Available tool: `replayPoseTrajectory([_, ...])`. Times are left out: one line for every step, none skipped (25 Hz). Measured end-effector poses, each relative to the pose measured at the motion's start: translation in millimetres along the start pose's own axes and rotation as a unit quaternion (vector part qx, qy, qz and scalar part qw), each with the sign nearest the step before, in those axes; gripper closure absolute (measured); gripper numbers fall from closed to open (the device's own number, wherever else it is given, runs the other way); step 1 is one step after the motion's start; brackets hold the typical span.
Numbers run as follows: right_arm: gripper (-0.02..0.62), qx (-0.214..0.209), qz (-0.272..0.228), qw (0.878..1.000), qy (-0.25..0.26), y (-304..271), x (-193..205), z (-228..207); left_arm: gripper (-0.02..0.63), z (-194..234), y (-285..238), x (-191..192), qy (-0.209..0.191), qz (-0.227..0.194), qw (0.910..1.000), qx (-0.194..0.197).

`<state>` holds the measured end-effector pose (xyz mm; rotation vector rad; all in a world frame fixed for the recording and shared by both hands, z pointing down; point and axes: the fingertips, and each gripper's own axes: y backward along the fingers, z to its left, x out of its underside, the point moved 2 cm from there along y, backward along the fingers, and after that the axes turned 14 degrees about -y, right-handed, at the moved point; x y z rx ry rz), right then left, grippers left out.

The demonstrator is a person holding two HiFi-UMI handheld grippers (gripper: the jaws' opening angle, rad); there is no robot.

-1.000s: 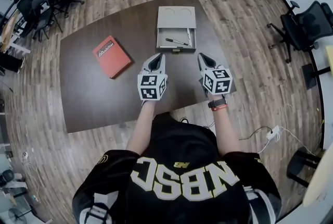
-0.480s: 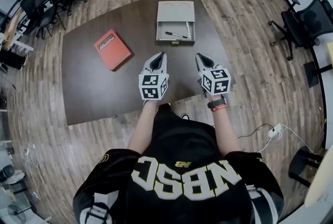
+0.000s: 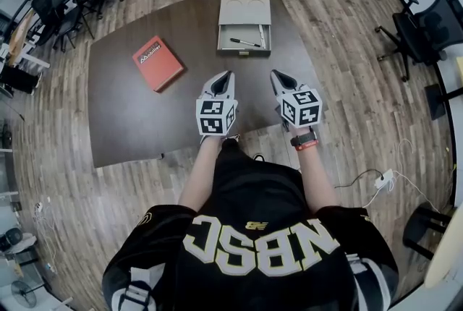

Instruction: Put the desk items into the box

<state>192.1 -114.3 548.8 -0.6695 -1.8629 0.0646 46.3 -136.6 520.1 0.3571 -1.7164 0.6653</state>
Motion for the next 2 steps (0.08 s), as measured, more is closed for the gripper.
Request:
replayPoseTrajectory([0.586,-0.001,0.001,1.0,0.002,0.4,-0.1,-0.3,0.591,-1.1,0.2,0.6,-0.001,0.001,1.0,0.001])
replayPoseTrajectory([0.586,-0.002,0.002,1.0,0.004,0.8,-0.1,-0.6,0.591,-2.0,0.4,1.1,-0.002,0.001,1.0,0.002])
